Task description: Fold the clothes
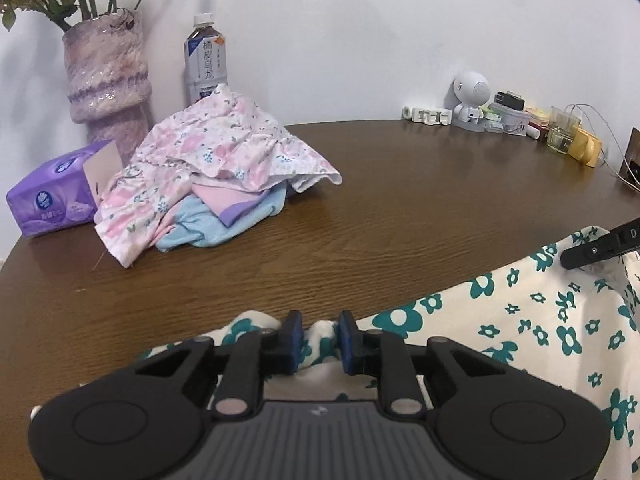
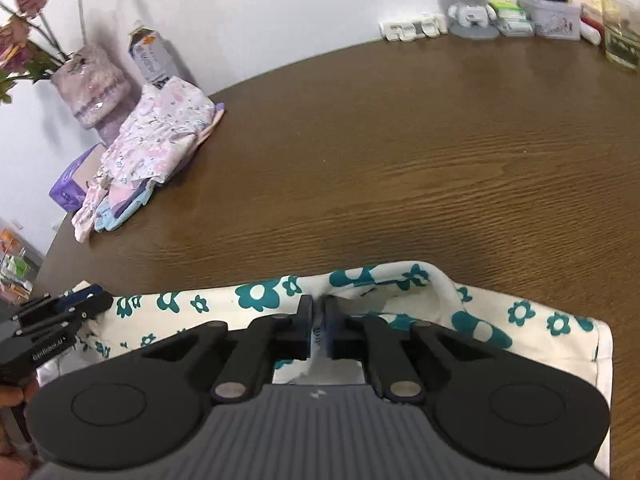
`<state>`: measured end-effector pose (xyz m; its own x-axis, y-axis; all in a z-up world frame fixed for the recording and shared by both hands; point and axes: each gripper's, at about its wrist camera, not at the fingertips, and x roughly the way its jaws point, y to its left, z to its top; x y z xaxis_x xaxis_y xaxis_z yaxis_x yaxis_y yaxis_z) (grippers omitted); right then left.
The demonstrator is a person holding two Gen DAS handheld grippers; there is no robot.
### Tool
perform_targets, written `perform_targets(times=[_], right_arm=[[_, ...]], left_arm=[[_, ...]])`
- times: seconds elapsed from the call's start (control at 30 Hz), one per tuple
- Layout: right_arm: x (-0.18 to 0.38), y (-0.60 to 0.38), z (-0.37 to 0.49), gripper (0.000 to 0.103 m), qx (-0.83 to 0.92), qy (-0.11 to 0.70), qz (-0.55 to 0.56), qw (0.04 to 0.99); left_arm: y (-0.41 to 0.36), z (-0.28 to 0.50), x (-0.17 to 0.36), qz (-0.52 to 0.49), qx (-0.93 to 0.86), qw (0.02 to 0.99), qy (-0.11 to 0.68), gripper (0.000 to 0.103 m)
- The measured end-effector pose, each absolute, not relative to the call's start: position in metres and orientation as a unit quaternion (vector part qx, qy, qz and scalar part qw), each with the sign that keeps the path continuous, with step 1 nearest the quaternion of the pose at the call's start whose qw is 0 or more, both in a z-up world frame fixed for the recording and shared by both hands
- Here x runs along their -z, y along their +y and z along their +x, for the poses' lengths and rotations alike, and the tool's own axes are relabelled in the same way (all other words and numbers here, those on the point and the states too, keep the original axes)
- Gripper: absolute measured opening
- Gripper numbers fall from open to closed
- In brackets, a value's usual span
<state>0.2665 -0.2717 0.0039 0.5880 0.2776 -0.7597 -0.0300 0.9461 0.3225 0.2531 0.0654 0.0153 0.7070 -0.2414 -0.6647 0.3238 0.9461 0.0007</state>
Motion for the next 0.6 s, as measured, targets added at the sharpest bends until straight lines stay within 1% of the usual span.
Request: perform_targets(times=[0.17,0.2,0.3,0.33,0.37,0.4,0.43,0.47,0.5,0.57,0.6], right_arm=[[-0.007,-0.270,0.262,0.005,-0.077,0.440,0.085,0.891],[-0.007,-0.270,0.261,0.006,-0.071,0.438,0.072,0.893],[-0.011,-0.280,0.256,0.009,-0.086,0.443,0.120,0.884],[-0.016,-0.281,0.250,0.012,-0.095,0.438,0.130,0.885],[-0.021,-0.282,0.244,0.017,-0.101,0.432,0.130,0.887],[-0.025,-0.282,0.236,0.033,-0.106,0.426,0.131,0.889],[-0.030,-0.283,0.228,0.047,-0.112,0.419,0.131,0.892],[-0.033,-0.283,0.220,0.049,-0.116,0.414,0.131,0.893],[-0.035,-0.283,0.212,0.049,-0.121,0.409,0.131,0.895],[-0.041,-0.283,0.197,0.053,-0.130,0.400,0.131,0.898],[-0.042,-0.283,0.189,0.057,-0.132,0.397,0.134,0.899]], left_arm=[[0.071,0.256,-0.015,0.036,0.154,0.921,0.357,0.018],[0.073,0.257,-0.015,0.029,0.154,0.920,0.358,0.018],[0.079,0.253,-0.023,0.006,0.160,0.922,0.351,0.020],[0.081,0.251,-0.027,0.000,0.163,0.924,0.346,0.021],[0.083,0.248,-0.031,-0.007,0.166,0.926,0.340,0.026],[0.085,0.244,-0.036,-0.010,0.168,0.927,0.334,0.029],[0.086,0.239,-0.042,-0.010,0.171,0.930,0.326,0.039],[0.088,0.234,-0.048,-0.010,0.174,0.932,0.319,0.050],[0.088,0.229,-0.053,-0.010,0.175,0.933,0.316,0.055],[0.090,0.216,-0.060,-0.011,0.182,0.931,0.315,0.066],[0.090,0.210,-0.062,-0.011,0.185,0.930,0.317,0.069]])
